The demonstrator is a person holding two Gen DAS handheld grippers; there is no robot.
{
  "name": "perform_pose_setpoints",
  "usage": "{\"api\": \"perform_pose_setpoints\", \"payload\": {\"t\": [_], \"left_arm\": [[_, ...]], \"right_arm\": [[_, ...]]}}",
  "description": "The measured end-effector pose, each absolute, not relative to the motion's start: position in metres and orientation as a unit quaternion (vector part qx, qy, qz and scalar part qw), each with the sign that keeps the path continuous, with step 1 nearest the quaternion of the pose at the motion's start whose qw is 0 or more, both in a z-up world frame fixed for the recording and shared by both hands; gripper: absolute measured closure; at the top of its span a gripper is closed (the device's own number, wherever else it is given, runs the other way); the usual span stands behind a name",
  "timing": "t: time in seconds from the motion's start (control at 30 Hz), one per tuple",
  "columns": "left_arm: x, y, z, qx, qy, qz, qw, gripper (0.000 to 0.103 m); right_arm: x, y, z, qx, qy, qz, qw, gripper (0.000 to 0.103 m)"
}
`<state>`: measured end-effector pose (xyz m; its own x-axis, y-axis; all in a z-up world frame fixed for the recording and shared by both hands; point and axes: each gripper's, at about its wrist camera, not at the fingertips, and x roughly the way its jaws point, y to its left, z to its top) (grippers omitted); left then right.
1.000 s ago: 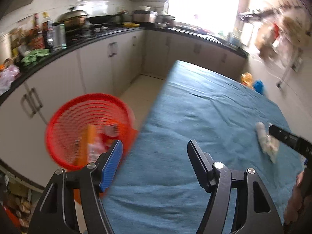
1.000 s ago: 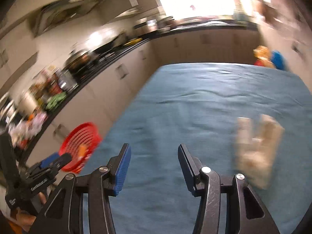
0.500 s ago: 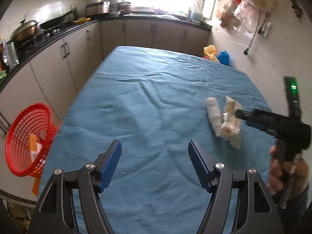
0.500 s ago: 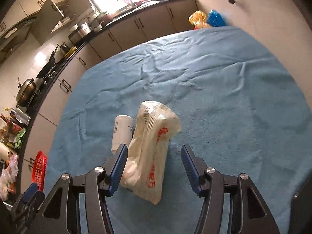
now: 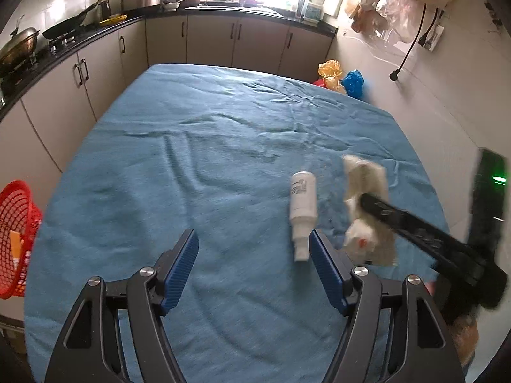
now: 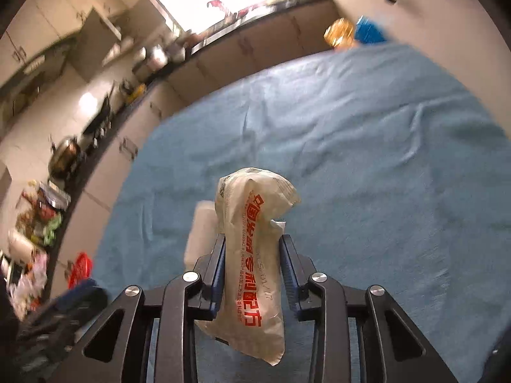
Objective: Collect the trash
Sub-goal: 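Grasp the white bottle with the left tool while the right tool grasps the white-red bag, then carry the white bottle and white bag with both tools over the red basket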
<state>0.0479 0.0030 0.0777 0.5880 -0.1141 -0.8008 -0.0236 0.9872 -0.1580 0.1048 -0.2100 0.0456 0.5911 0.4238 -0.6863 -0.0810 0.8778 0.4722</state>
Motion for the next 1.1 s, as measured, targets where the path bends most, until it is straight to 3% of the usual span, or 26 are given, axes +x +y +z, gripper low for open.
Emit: {"api": "perform_pose_setpoints", "payload": {"t": [0.33, 0.37, 0.43, 0.53, 1.1], "left_arm": [[0.097, -0.058, 0.042, -0.003, 0.475, -0.022, 0.88, 0.035], [0.102, -0.061, 0.037, 0.0, 0.477, -0.025, 0.878, 0.039], [0.109, -0.064, 0.03, 0.006, 0.484, -0.022, 0.875, 0.061], [0.115, -0.061, 0.021, 0.002, 0.491, -0.025, 0.871, 0.074], [0.059, 0.021, 0.041, -0.039, 0.392, 0.011, 0.919, 0.074]], "right_arm": [[0.095, -0.242, 0.055, 0.245, 0.396, 0.084, 0.881, 0.069], [0.094, -0.246, 0.056, 0.248, 0.393, 0.075, 0.882, 0.069], [0.093, -0.253, 0.056, 0.262, 0.391, 0.07, 0.88, 0.069], [0.092, -0.256, 0.056, 0.263, 0.388, 0.064, 0.881, 0.069], [0.085, -0.17, 0.053, 0.135, 0.391, 0.164, 0.895, 0.069]]}}
